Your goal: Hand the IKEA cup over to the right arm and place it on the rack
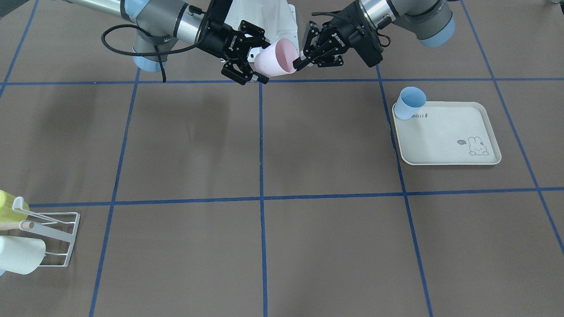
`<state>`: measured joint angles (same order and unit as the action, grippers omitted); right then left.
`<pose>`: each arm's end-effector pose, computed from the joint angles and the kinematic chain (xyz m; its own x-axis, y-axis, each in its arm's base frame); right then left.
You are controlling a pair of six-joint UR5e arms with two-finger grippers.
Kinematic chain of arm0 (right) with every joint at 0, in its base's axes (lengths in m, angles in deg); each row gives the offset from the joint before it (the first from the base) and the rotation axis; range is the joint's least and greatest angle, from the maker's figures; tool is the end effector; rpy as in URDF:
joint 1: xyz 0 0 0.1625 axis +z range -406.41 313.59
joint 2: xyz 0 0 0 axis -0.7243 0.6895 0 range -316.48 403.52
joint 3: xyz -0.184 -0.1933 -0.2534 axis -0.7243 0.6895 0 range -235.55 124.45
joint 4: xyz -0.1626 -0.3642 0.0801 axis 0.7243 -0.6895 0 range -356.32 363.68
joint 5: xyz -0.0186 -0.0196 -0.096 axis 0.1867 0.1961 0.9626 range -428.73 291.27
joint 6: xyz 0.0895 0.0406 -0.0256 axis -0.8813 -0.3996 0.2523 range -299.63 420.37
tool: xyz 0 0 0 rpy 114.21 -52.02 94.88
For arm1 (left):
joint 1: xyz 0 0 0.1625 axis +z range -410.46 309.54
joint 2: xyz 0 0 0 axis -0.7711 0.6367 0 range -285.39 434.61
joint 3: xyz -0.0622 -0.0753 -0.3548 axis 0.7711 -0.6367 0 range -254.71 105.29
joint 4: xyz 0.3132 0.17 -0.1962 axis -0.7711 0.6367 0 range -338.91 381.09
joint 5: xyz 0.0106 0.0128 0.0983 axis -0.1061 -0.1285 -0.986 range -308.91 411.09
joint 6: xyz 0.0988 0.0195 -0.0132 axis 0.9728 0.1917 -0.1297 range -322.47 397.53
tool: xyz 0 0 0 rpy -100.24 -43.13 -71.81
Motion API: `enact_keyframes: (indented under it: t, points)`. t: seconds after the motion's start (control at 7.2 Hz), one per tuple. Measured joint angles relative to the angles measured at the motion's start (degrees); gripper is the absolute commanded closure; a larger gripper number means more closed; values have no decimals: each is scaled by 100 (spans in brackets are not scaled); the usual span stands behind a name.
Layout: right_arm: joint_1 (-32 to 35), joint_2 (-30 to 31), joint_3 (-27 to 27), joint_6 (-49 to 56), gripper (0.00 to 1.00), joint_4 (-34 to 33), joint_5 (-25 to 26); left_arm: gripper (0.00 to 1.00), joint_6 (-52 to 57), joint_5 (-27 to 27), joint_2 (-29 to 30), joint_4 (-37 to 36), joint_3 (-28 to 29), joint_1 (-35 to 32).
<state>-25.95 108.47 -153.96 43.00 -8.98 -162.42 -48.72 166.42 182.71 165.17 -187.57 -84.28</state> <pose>-0.4576 -0.3062 0.1548 0.1798 -0.9495 0.2573 -0.4049 0.1669 0.8990 0.3547 -0.3459 0.1529 -0.0630 0.1134 -0.9915 0.1536 0.9828 0.1027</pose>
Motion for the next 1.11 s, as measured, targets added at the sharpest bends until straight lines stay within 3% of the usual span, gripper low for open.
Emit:
enact_keyframes:
  t: [0.14,0.28,0.83,0.97,1.11]
  points:
    - [1,0,-9,-6,79,0,2,74,0,-1,0,4,1,0]
    - [1,3,-14,-9,82,-2,22,1,-1,2,2,4,2,-3]
    - [-7,37,-17,7,83,-33,185,0,49,10,43,-31,-26,-64]
    - [31,66,-1,22,96,-106,184,0,114,12,7,-217,-47,-170]
    - [140,88,7,31,97,-326,177,0,380,5,-58,-638,-115,-318]
